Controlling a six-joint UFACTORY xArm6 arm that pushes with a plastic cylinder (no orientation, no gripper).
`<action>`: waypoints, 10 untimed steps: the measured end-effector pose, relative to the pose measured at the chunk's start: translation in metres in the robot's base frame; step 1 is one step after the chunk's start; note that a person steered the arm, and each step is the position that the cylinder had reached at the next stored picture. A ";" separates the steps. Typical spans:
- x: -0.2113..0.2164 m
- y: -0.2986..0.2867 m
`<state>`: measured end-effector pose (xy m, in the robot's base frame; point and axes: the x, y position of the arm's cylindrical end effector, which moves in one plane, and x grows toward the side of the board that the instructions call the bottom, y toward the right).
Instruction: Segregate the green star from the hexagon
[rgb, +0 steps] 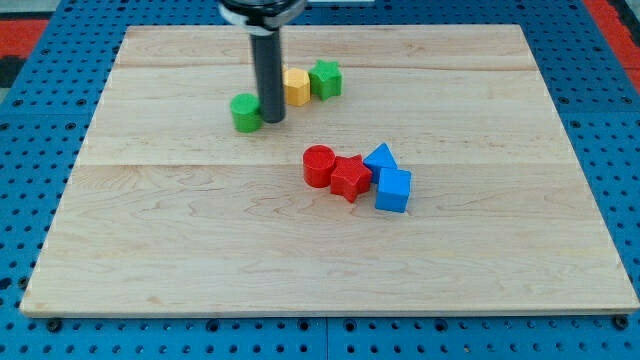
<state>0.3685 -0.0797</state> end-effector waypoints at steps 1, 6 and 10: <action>0.000 -0.042; -0.004 0.009; -0.067 0.121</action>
<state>0.3016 0.0415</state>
